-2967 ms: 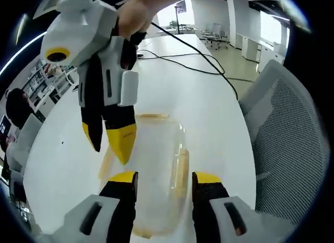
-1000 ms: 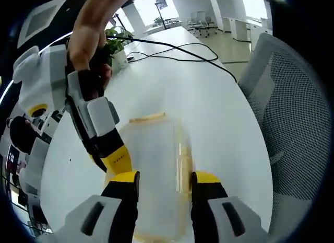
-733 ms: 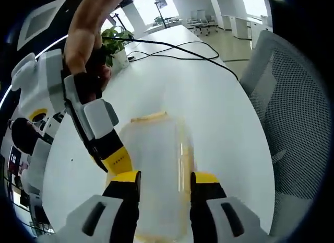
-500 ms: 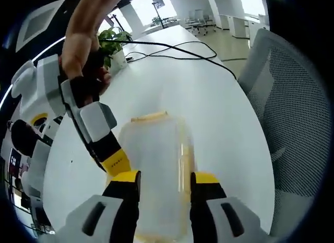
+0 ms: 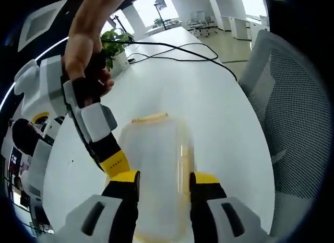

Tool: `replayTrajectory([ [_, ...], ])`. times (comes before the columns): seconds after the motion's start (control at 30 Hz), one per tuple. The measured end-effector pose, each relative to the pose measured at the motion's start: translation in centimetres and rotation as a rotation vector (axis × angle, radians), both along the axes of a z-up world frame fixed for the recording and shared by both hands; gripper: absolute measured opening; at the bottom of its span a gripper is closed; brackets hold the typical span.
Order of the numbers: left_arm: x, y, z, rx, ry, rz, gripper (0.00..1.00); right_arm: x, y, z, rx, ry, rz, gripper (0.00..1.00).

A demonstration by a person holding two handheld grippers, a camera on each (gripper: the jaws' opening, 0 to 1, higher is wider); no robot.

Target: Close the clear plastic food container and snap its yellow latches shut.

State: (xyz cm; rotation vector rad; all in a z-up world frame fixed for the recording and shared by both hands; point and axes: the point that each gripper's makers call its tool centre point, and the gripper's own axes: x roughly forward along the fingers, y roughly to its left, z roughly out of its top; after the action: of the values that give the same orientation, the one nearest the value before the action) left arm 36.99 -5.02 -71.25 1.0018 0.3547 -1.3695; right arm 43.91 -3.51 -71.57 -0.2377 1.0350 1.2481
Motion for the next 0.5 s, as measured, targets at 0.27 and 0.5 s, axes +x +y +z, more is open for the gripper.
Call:
replayTrajectory([
  [0.27, -0.08, -0.08, -0.03, -0.004, 0.017, 0.004, 0.33, -0.35, -0.69, -0.18, -0.032, -0.021, 0.074, 0.33],
  [0.5, -0.01, -0.07, -0.05, -0.009, 0.023, 0.005, 0.33, -0.35, -0.93, -0.39, -0.046, -0.003, 0.087, 0.34],
])
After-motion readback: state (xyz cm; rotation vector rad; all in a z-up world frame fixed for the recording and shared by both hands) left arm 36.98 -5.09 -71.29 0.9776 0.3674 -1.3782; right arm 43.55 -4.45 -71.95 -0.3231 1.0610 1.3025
